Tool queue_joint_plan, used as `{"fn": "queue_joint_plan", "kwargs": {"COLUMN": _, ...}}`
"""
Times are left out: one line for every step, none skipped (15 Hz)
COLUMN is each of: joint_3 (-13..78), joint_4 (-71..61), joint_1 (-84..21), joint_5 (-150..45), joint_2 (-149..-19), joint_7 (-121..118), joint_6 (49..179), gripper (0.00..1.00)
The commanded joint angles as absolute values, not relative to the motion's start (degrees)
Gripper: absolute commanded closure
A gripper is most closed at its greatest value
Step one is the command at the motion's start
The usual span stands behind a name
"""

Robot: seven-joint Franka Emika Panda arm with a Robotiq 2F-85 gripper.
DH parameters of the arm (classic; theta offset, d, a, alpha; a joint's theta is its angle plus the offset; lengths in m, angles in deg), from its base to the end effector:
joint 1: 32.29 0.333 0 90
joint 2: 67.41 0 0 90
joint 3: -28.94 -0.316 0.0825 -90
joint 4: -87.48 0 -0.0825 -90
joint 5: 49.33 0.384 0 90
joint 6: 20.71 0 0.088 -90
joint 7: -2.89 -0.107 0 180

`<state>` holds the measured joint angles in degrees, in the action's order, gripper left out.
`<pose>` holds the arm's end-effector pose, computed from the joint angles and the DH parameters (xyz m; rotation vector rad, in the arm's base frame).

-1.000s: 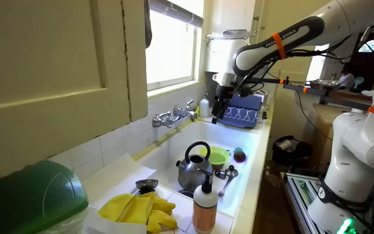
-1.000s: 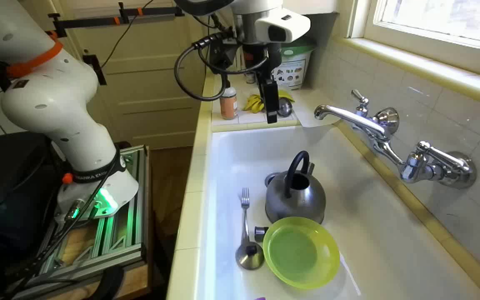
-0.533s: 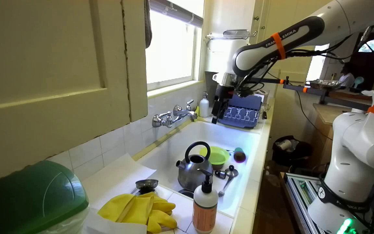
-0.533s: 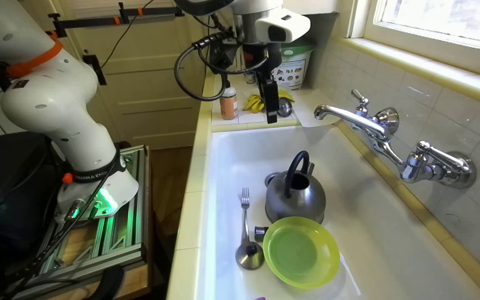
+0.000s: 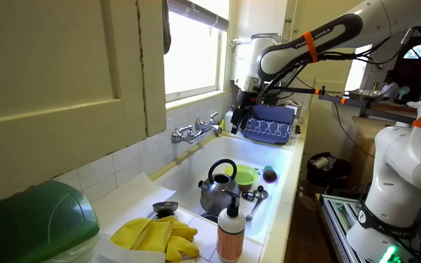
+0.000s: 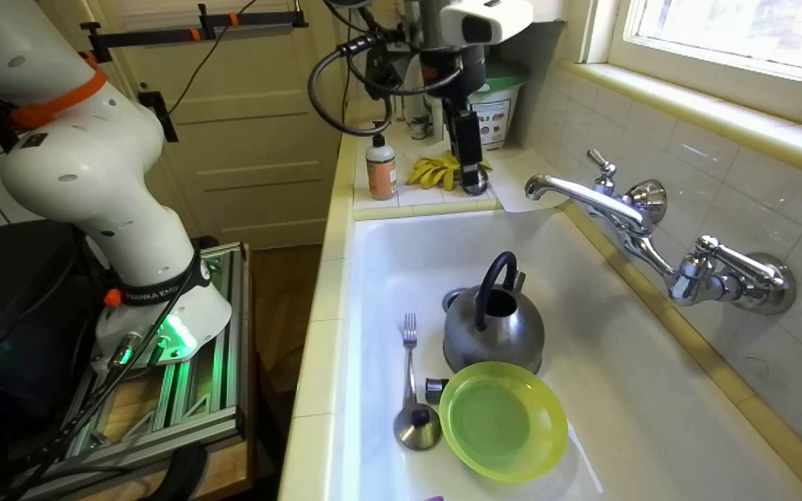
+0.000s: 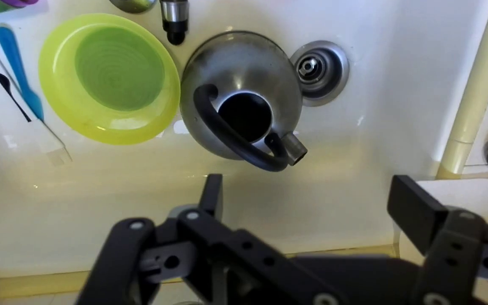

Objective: Move the kettle in the sink to the right.

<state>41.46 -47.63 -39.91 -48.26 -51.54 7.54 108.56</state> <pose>0.4445 -0.1658 0.4508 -3.0618 0.4282 -0.2796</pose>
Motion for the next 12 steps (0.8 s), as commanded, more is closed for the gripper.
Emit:
{"fn": "queue_joint_plan", "kwargs": {"joint_3": 39.7, "joint_4": -40.4, "joint_1": -40.8, "joint_5": -48.6, "joint_2": -56.3, "joint_7": 2.9, "joint_6": 105.2, "gripper": 0.0}}
{"fn": "queue_joint_plan", "kwargs": {"joint_3": 39.7, "joint_4": -38.7, "joint_1": -40.8, "joint_5": -48.3, "joint_2": -57.4, "joint_7": 2.5, "joint_6": 104.8, "gripper": 0.0}}
{"fn": "queue_joint_plan", "kwargs": {"joint_3": 39.6, "joint_4": -37.0, "joint_1": -40.8, "joint_5": -48.3, "joint_2": -58.5, "joint_7": 1.7, "joint_6": 104.9, "gripper": 0.0}}
{"fn": "queue_joint_plan", "kwargs": {"joint_3": 39.7, "joint_4": -35.4, "joint_1": -40.7, "joint_5": -47.9, "joint_2": -59.5, "joint_7": 1.8, "joint_6": 104.8, "gripper": 0.0}}
{"fn": "queue_joint_plan", "kwargs": {"joint_3": 39.5, "joint_4": -33.7, "joint_1": -41.0, "joint_5": -49.1, "joint_2": -60.8, "joint_7": 0.5, "joint_6": 105.5, "gripper": 0.0}}
{"fn": "queue_joint_plan", "kwargs": {"joint_3": 39.5, "joint_4": -31.8, "joint_1": -40.8, "joint_5": -48.6, "joint_2": -62.0, "joint_7": 0.7, "joint_6": 104.6, "gripper": 0.0}}
{"fn": "queue_joint_plan", "kwargs": {"joint_3": 39.4, "joint_4": -30.3, "joint_1": -40.8, "joint_5": -48.9, "joint_2": -63.3, "joint_7": -0.2, "joint_6": 104.4, "gripper": 0.0}}
{"fn": "queue_joint_plan", "kwargs": {"joint_3": 39.3, "joint_4": -29.0, "joint_1": -40.7, "joint_5": -48.8, "joint_2": -64.1, "joint_7": -0.5, "joint_6": 103.0, "gripper": 0.0}}
{"fn": "queue_joint_plan", "kwargs": {"joint_3": 39.1, "joint_4": -28.4, "joint_1": -40.3, "joint_5": -47.7, "joint_2": -64.4, "joint_7": 0.1, "joint_6": 99.9, "gripper": 0.0}}
{"fn": "queue_joint_plan", "kwargs": {"joint_3": 38.7, "joint_4": -27.9, "joint_1": -40.2, "joint_5": -48.3, "joint_2": -64.8, "joint_7": -0.9, "joint_6": 97.5, "gripper": 0.0}}
{"fn": "queue_joint_plan", "kwargs": {"joint_3": 38.3, "joint_4": -28.9, "joint_1": -40.0, "joint_5": -48.3, "joint_2": -64.2, "joint_7": -1.4, "joint_6": 95.1, "gripper": 0.0}}
{"fn": "queue_joint_plan", "kwargs": {"joint_3": 38.0, "joint_4": -29.0, "joint_1": -39.8, "joint_5": -48.0, "joint_2": -64.1, "joint_7": -1.9, "joint_6": 92.9, "gripper": 0.0}}
